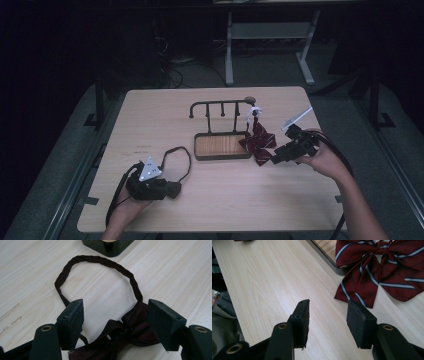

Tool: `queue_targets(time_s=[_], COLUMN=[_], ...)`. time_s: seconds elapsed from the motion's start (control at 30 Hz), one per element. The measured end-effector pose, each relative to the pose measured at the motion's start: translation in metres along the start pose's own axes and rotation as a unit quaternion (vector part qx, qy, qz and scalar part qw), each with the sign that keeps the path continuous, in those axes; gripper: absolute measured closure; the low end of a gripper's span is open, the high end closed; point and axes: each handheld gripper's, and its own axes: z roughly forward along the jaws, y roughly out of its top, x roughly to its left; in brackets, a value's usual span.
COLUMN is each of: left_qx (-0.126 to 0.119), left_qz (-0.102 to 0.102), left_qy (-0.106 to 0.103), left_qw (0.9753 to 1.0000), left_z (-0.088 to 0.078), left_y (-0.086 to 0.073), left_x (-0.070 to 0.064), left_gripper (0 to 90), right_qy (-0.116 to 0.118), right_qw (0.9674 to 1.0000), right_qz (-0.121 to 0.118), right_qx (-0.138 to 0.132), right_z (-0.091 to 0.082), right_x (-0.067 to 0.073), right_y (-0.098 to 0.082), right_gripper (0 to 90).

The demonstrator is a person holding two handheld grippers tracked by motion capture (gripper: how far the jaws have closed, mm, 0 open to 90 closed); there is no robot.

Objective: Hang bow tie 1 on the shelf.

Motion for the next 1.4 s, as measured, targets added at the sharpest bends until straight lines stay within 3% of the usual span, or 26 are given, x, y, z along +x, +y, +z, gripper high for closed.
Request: queue_targets(time_s=[0.5,0.87,1.17,1.4], left_qx=[0.002,0.013,0.029,0.045], left_qz=[0.009,0.024,0.017,0.029], left_qy=[-0.004,-0.011,-0.016,-0.004], left_qw=[0.9999,0.9996,0.9993,0.9986], left_z=[-0.002,0.000,-0.001,0.002], left_y=[0.009,0.025,0.030,0.033], left_x=[0.001,0.004,0.013,0.023], left_gripper=[31.1,32.1,34.8,34.9], right_qy=[-0.003,-0.008,-0.019,-0.018], right_qw=[1.0000,0.9999,0.9996,0.9991], right_qz=[-0.001,0.003,0.011,0.020], right_qx=[-0.003,-0.011,-0.017,-0.032], right_z=[0.004,0.006,0.012,0.018], right_x=[0.008,0.016,0.020,0.021], right_y=[-0.016,-0.034,-0.052,-0.066], right_gripper=[51.5,51.2,51.0,51.1])
